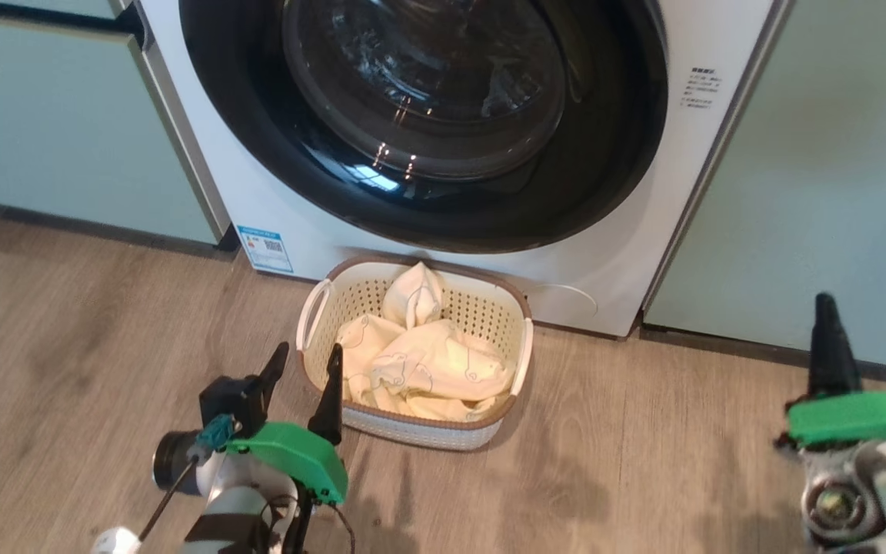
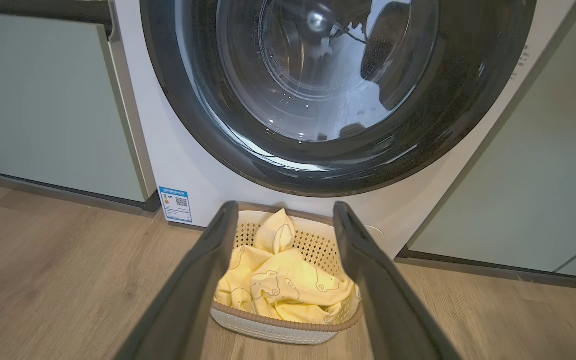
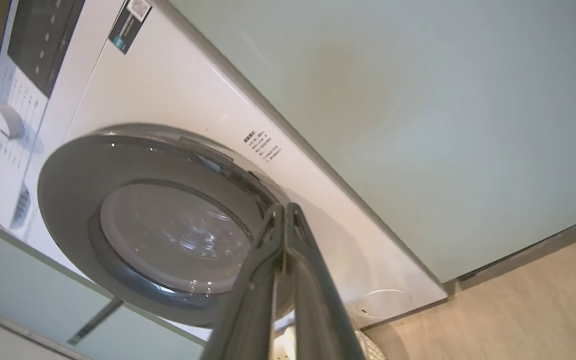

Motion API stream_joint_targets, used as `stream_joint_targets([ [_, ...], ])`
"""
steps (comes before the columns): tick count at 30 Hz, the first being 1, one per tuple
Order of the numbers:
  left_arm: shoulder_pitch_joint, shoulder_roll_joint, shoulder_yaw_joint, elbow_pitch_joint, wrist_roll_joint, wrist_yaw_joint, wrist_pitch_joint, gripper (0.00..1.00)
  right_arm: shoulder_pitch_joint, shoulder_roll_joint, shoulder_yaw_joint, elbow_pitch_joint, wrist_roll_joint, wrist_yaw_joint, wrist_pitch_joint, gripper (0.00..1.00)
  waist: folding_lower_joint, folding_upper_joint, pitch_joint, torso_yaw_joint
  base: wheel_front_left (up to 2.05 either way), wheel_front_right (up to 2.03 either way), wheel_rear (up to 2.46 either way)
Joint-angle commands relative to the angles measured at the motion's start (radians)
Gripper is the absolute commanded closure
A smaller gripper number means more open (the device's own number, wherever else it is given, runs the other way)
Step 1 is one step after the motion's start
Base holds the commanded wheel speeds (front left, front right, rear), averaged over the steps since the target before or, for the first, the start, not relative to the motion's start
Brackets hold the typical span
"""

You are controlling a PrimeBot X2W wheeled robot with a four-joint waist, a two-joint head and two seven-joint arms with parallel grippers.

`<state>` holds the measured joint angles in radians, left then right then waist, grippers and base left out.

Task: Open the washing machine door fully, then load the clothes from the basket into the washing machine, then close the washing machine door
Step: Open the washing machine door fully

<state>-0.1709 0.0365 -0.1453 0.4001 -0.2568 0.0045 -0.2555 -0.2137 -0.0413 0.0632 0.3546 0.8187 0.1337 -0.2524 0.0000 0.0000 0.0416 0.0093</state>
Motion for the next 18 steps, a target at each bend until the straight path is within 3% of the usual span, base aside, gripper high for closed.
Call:
stream_joint_targets([
  [1, -0.066, 0.014, 0.023, -0.038, -0.005, 0.01, -0.006, 0.0, -0.077, -0.025, 0.024, -0.019, 0.065, -0.003, -0.009, 1.0, 0.0, 0.0, 0.012, 0.007, 0.0, 0.0, 0.0],
  [5, -0.079, 0.014, 0.018, -0.042, -0.01, 0.009, -0.006, 0.0, -0.145, -0.076, 0.061, 0.014, 0.298, -0.003, 0.0, 1.0, 0.0, 0.0, 0.041, 0.021, 0.0, 0.0, 0.0],
  [10, -0.098, 0.014, 0.006, -0.048, -0.018, 0.01, -0.006, 0.0, -0.234, -0.149, 0.073, 0.046, 0.549, -0.003, 0.102, 1.0, 0.0, 0.0, 0.083, 0.039, 0.0, 0.0, 0.0],
  [18, -0.132, 0.014, -0.009, -0.058, -0.035, 0.017, -0.006, 0.0, -0.382, -0.204, 0.009, 0.168, 0.804, -0.003, 0.33, 1.0, 0.0, 0.0, 0.153, 0.069, 0.0, 0.0, 0.0],
])
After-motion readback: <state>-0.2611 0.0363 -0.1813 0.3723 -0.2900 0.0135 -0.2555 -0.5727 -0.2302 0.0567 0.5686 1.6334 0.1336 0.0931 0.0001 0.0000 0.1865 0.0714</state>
